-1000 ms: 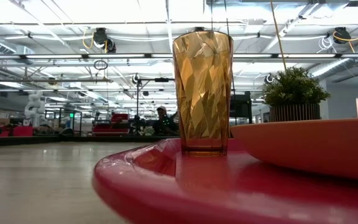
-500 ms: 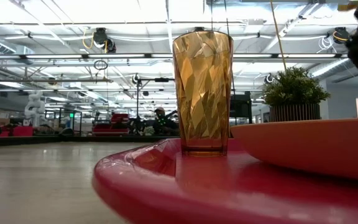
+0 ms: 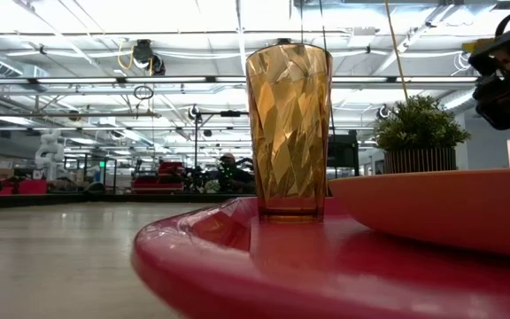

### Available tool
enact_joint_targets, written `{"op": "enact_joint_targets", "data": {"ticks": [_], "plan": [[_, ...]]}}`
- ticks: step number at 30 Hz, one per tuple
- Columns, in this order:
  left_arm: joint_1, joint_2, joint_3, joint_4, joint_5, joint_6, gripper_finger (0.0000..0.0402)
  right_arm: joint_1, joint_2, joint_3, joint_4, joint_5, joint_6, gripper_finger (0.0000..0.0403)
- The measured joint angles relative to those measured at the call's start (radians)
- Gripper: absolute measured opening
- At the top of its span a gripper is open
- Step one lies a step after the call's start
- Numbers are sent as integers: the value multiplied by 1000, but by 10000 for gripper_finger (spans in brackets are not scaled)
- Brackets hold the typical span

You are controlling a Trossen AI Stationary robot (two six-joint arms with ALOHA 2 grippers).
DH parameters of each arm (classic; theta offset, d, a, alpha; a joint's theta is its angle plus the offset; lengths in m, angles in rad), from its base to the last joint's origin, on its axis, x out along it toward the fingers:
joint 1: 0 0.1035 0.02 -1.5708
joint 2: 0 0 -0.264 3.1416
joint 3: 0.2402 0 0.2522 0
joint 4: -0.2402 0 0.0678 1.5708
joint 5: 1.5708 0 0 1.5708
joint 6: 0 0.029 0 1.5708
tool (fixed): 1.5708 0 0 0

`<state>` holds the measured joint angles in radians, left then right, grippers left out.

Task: Pick and place plate/cup/fork/spoon on tray
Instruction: Put the red fork on the red serving tray to the right of the orange plate

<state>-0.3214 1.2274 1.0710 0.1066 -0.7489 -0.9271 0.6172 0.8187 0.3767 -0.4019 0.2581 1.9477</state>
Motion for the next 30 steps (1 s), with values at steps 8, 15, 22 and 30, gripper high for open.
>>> {"op": "enact_joint_targets", "data": {"ticks": [8,15,22,30], "plan": [[0,0,0,0,0,0,207,-45,94,0,30,-81,-16,0],[0,0,0,0,0,1,207,-48,136,0,31,-130,-26,0],[8,0,0,-1,0,7,207,-48,136,0,-3,-132,-24,0],[19,0,0,-1,0,8,207,-48,136,0,-10,-132,-23,0]]}}
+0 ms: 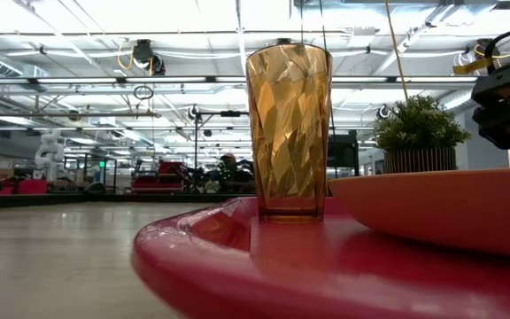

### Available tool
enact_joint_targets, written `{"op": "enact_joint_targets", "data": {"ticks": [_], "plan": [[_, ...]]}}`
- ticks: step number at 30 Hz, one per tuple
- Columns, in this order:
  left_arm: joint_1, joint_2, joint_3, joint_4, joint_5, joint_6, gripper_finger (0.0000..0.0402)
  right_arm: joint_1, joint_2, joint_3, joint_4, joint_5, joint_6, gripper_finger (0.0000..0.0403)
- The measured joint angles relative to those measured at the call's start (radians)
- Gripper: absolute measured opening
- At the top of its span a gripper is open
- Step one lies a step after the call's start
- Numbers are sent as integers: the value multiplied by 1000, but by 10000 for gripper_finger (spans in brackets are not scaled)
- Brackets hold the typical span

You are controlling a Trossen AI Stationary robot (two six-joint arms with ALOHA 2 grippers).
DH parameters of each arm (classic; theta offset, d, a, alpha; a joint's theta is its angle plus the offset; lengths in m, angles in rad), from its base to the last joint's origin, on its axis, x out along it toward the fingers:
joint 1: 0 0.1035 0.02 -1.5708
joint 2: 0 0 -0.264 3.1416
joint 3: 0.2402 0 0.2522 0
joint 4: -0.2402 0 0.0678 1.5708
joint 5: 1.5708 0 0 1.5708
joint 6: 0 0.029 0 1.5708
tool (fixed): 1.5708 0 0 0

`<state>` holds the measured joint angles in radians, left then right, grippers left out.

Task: Pick and place plate/cup/fork/spoon on tray
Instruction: Put the red fork on the red serving tray to the right of the orange plate, then put the yellow spoon on the red tray to the right of the red fork

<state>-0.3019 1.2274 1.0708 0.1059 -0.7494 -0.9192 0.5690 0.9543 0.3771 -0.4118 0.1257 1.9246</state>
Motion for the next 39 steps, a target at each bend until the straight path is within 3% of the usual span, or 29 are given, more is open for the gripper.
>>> {"op": "enact_joint_targets", "data": {"ticks": [8,13,20,25,33,39], "plan": [[0,0,0,-3,1,6,207,0,-39,0,3,5,-25,0],[-11,-19,0,-76,65,-23,207,0,-101,17,-24,14,-60,0],[-88,-61,-1,-278,122,-224,202,0,-135,166,-211,96,-129,0],[-178,-62,-1,-354,176,-352,151,0,-135,278,-326,142,-176,0],[-316,-13,0,-487,184,-602,77,0,-135,332,-313,164,-237,0],[-372,40,0,-612,307,-854,65,0,-135,332,-281,160,-243,0]]}}
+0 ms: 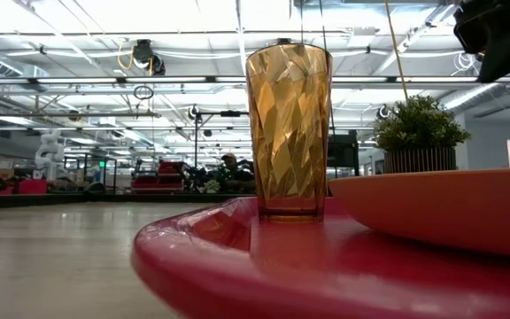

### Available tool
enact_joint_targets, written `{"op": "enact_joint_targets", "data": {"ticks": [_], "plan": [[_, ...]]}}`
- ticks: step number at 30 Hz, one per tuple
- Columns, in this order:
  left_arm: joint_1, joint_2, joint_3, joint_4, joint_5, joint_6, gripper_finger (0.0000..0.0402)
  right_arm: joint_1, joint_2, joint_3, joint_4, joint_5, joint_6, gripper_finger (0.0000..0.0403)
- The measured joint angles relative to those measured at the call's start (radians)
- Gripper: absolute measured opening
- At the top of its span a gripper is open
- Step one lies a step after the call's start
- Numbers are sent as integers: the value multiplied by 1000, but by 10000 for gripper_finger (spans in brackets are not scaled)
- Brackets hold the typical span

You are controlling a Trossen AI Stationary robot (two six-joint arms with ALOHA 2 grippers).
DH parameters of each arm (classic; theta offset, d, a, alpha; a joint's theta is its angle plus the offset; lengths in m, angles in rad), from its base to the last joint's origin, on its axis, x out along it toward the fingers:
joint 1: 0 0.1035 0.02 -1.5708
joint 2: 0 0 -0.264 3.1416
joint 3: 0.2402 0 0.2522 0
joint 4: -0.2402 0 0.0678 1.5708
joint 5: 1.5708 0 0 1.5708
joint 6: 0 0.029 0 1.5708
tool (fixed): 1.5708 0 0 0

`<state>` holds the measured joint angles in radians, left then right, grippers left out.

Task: Pick and place plate/cup/fork/spoon on tray
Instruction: Put the yellow spoon on the red tray to the right of the red fork

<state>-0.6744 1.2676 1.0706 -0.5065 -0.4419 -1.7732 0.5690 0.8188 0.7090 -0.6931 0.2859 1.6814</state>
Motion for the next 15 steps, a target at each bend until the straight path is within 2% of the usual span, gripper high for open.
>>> {"op": "enact_joint_targets", "data": {"ticks": [5,7,11,15], "plan": [[-40,30,2,-76,151,-164,65,0,0,0,24,-2,5,0],[-58,44,31,-165,217,-253,65,0,0,0,28,-2,5,0],[-82,86,149,-484,404,-372,65,0,0,0,29,-2,7,0],[-105,131,230,-784,502,-430,65,0,0,0,24,-2,7,0]]}}
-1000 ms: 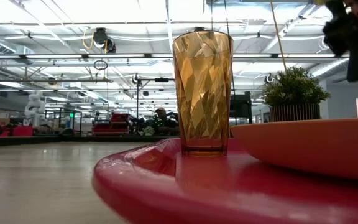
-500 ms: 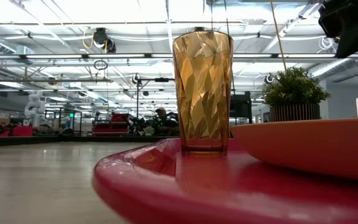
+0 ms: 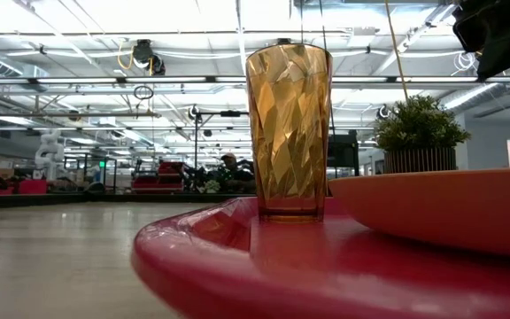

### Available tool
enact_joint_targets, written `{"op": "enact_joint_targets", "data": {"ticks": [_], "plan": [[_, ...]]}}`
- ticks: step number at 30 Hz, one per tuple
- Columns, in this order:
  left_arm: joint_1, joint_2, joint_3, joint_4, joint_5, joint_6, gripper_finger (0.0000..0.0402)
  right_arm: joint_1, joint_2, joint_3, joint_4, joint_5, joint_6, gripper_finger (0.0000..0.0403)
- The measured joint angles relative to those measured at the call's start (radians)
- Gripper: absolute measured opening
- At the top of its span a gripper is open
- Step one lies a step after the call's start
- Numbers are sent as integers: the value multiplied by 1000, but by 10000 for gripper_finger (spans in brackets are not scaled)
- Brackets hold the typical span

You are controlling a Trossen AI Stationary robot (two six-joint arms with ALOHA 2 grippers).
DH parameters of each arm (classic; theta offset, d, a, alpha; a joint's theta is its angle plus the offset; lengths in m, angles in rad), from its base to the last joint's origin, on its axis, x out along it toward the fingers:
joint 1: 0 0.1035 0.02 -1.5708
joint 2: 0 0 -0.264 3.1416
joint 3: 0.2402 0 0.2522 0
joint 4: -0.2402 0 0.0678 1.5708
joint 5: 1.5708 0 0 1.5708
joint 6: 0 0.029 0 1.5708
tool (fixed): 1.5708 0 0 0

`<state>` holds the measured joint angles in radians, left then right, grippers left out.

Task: Pick and place plate/cup/fork/spoon on tray
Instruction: Put the yellow spoon on the red tray to the right of the red fork

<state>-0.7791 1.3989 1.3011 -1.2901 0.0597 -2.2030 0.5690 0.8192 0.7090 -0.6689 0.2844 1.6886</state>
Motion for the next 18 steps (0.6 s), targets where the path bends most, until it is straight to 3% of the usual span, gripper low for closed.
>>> {"op": "enact_joint_targets", "data": {"ticks": [5,10,18], "plan": [[-32,30,-33,-57,57,-45,65,0,0,0,-10,0,0,0],[-42,35,-119,47,103,-70,76,0,0,0,-9,0,0,0],[-41,35,-292,216,226,-111,159,0,0,0,-9,0,1,0]]}}
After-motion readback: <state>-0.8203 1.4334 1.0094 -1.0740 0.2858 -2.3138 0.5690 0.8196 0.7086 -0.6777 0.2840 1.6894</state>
